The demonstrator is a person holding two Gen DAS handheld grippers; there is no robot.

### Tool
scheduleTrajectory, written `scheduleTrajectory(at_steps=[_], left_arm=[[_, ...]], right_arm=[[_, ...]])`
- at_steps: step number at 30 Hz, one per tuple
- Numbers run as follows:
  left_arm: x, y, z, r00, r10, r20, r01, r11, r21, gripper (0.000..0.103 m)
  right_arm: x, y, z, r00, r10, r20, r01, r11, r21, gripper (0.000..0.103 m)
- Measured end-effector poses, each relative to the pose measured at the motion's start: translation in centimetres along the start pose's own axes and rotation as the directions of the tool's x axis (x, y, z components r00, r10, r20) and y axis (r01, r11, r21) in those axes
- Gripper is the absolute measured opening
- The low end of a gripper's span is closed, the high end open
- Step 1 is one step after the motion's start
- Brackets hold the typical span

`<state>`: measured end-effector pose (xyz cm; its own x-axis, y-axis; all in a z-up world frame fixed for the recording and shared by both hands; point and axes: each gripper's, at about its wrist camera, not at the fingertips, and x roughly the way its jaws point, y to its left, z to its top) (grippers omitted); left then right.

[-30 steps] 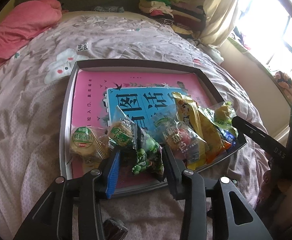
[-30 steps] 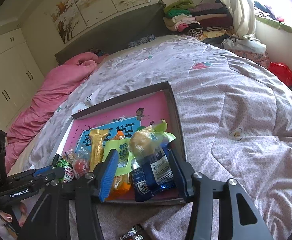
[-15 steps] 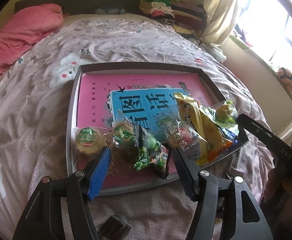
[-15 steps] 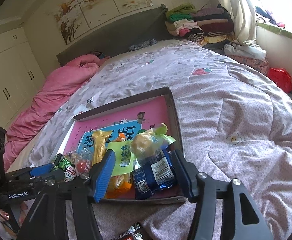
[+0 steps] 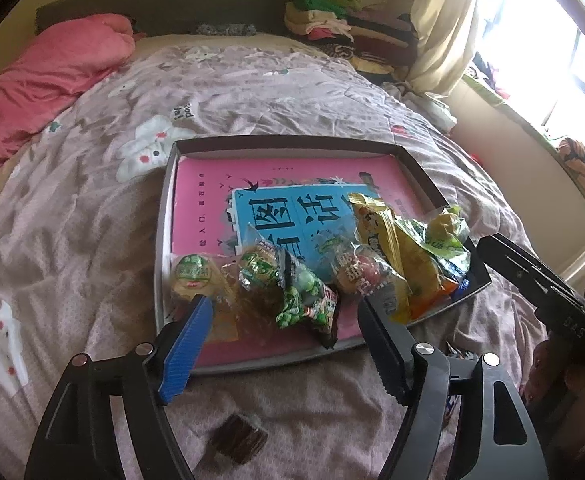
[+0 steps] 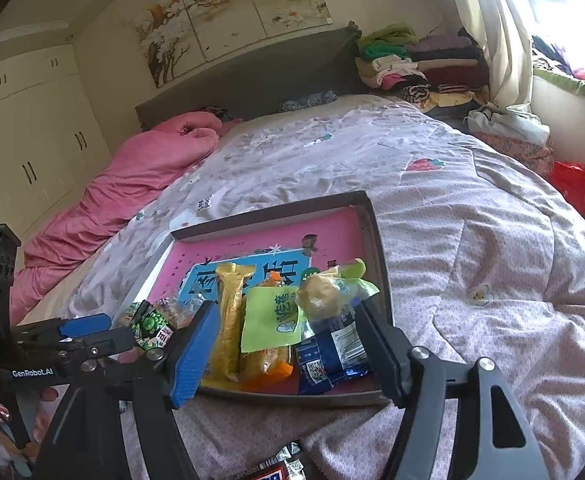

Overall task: Organize snacks
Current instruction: 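Withdraw both tools toward the chocolate bar and brown chocolate piece on the bed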

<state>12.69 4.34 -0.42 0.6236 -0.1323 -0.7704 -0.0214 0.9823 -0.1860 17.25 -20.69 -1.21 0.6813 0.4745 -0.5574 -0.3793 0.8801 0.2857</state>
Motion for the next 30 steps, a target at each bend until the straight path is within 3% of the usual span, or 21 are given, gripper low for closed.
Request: scheduleTrajectory(at_steps=[13,22,30], left_arm=[[-3.4,1.8,-1.8,1.000,0.022,0.004,-0.022,1.000,0.011,0.077],[-3.5,3.0,-3.5,0.999,0.016,-0.051,-0.015,1.000,0.012,0.077],[-2.7,2.8,-5.5,0.993,0.010,-0.117,-0.006,0.999,0.033,0.077]], right_arm=[[-1.7,0.9,-1.3,0.999,0.029,-0.037,-0.030,1.000,-0.004,0.072],[-2.5,1.0,-2.5,0.995,0.046,-0.088,-0.042,0.998,0.045,0.072],[-2.4,1.8,-4.7,0.979,0.089,-0.184,-0.072,0.992,0.099,0.072]])
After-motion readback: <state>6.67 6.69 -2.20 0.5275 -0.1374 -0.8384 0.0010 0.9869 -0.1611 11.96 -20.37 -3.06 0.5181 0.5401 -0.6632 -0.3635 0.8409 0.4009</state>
